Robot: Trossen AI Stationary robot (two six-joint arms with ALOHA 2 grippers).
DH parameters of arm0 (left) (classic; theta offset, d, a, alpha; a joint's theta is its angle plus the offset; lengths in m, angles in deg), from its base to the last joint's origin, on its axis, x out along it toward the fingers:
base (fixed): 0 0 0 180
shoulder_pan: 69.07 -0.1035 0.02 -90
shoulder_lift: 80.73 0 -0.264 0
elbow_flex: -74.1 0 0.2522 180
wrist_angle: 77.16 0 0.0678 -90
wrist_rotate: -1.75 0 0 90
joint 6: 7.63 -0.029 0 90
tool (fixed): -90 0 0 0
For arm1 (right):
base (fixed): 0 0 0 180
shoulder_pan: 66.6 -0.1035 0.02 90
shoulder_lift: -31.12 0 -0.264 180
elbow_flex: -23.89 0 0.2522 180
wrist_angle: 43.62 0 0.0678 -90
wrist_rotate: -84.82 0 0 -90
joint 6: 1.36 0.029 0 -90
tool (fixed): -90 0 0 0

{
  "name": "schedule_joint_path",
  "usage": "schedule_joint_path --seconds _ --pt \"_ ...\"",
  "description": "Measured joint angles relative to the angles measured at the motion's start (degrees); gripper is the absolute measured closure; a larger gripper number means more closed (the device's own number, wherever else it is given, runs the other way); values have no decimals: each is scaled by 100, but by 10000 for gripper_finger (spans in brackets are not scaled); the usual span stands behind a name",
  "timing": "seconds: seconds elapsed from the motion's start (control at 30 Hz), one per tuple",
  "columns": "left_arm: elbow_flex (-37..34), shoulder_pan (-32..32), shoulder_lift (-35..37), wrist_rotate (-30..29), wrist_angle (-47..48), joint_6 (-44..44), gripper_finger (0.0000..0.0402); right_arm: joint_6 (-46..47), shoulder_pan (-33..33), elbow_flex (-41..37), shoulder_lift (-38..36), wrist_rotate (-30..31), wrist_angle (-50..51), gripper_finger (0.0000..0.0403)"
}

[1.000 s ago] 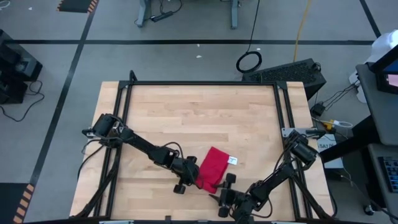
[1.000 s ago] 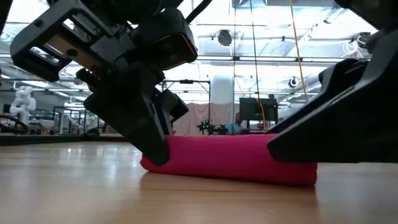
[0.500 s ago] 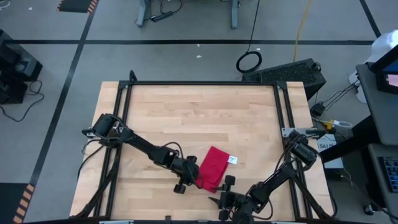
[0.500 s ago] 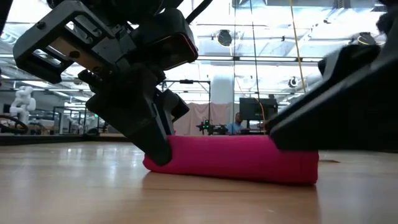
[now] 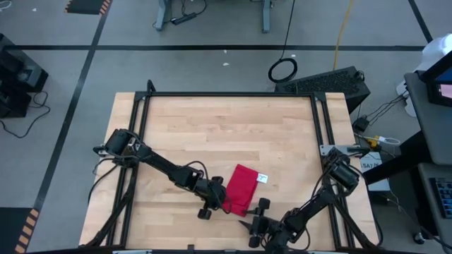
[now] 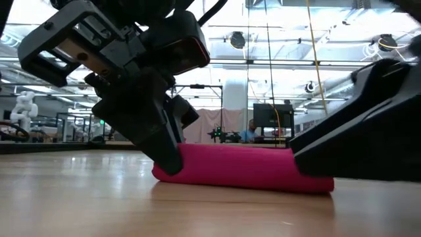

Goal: Roll towel
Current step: Roll the red towel

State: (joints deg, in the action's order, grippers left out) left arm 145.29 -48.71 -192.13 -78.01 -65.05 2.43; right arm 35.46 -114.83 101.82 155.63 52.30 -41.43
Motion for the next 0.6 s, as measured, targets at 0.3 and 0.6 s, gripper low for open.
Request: schedule_joint_path --seconds 0.3,0.6 --pt "0 28 2 6 49 1018 350 -119 -116 -5 -11 542 61 232" --pt "8 200 15 -385 447 2256 350 -975 -150 -8 -24 1785 41 232"
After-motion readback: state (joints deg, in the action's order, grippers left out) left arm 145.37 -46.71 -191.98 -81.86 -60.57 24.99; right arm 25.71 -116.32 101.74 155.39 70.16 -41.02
